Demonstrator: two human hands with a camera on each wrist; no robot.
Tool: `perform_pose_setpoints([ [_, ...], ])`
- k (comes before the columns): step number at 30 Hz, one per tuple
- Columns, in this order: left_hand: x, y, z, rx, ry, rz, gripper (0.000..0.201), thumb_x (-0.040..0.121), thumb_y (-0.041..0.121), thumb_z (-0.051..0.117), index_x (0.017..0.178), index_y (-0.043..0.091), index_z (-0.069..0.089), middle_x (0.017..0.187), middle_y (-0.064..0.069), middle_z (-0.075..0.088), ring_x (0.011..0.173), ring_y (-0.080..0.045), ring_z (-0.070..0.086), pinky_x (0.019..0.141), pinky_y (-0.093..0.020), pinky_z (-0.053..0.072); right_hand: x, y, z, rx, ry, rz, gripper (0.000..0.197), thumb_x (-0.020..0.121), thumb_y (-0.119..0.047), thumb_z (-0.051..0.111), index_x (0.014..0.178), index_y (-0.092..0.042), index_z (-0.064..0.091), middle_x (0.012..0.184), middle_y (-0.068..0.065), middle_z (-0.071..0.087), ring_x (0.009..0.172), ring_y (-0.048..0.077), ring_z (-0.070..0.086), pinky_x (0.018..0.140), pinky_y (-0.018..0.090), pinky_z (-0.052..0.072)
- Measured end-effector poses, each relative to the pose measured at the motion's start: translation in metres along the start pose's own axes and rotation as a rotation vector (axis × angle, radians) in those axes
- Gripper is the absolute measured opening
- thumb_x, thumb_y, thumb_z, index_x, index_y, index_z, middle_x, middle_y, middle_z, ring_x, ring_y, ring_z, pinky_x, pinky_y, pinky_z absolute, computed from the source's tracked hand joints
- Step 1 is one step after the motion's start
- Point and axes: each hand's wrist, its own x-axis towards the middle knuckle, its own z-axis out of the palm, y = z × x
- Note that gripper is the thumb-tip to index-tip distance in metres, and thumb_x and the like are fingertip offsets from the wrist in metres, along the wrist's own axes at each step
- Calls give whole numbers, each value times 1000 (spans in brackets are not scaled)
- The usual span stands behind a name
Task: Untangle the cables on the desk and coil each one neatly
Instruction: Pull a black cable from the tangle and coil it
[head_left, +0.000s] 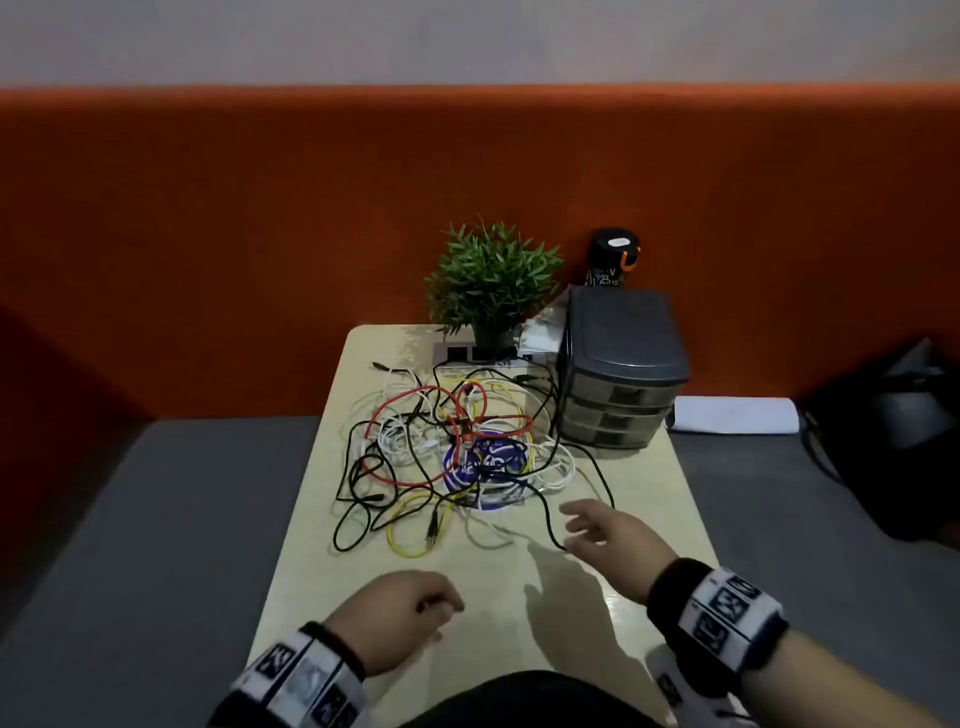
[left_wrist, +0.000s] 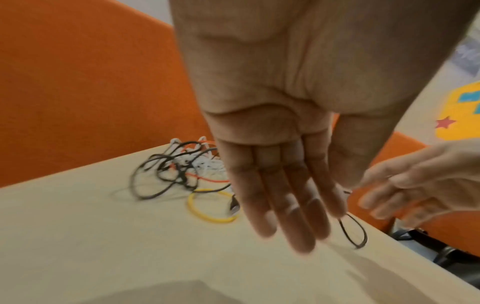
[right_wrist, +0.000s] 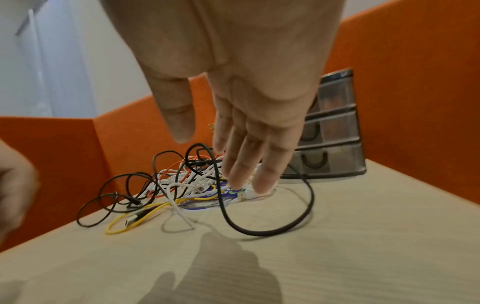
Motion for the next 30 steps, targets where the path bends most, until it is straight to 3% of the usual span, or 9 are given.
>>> perform_pose_setpoints([
  [2, 18, 15, -6, 16, 154, 51, 19, 96, 22, 49, 107, 30, 63, 111, 11, 56, 85, 2, 56, 73, -7, 43, 14, -8, 5, 105, 41, 43, 39, 90, -26, 62, 127, -26, 52, 111, 0, 63, 98, 15, 61, 84, 22, 45],
  [6, 46, 37, -14, -3, 274, 139, 29, 95, 19, 49, 121, 31, 55, 121, 13, 45, 102, -5, 55, 90, -30, 49, 30, -16, 15, 127, 49, 106, 24, 90, -29, 61, 112, -22, 59, 80, -1, 63, 69, 12, 58, 64, 22, 45],
  [10, 67, 44, -22, 28, 321, 133, 40, 93, 15, 51, 130, 31, 48, 132, 9, 43, 111, -8, 52, 96, -28, 43, 36, -28, 17, 10, 32, 61, 9, 90, -33, 61, 86, -26, 57, 77, -3, 56, 69, 14, 53, 58, 21, 38],
  [13, 76, 47, -22, 103, 284, 135, 40, 92, 16, 52, 131, 27, 48, 132, 7, 44, 117, -12, 47, 96, -22, 36, 35, -44, 15, 24, 18, -39, 24, 94, -24, 54, 71, -24, 47, 72, 0, 53, 72, 19, 49, 62, 28, 35],
  [16, 78, 50, -27, 122, 340, 138, 12, 96, 23, 48, 106, 22, 55, 107, 3, 55, 99, -16, 53, 81, -28, 40, 22, -59, 2, 186, 46, -138, 20, 96, -21, 50, 76, -23, 49, 65, 1, 59, 65, 19, 53, 68, 33, 43],
  [19, 76, 48, -36, 36, 417, 164, 17, 98, 22, 42, 84, 21, 51, 87, 4, 53, 82, -18, 53, 75, -38, 44, 8, -72, -21, 349, 106, -219, 19, 95, -19, 54, 76, -22, 54, 49, -9, 48, 49, 13, 45, 55, 31, 42],
  [23, 64, 58, -59, -80, 599, 247, 20, 98, 25, 45, 81, 27, 55, 72, 9, 53, 67, -11, 50, 59, -32, 38, -3, -82, -58, 398, 162, -297, 16, 90, -21, 62, 75, -24, 59, 49, -13, 49, 42, 1, 35, 48, 20, 30],
  [27, 45, 70, -95, -280, 790, 264, 23, 98, 18, 45, 84, 23, 62, 67, 5, 56, 60, -16, 52, 57, -37, 45, -19, -82, -87, 291, 226, -330, 16, 85, -18, 69, 71, -16, 60, 47, -16, 56, 42, -3, 45, 48, 8, 32],
  [30, 38, 55, -125, -384, 892, 183, 26, 98, 17, 45, 82, 28, 64, 64, 4, 56, 53, -13, 52, 51, -32, 44, -23, -70, -104, 239, 298, -320, 14, 80, -19, 74, 72, -14, 64, 62, -7, 69, 60, 4, 60, 63, 17, 43],
])
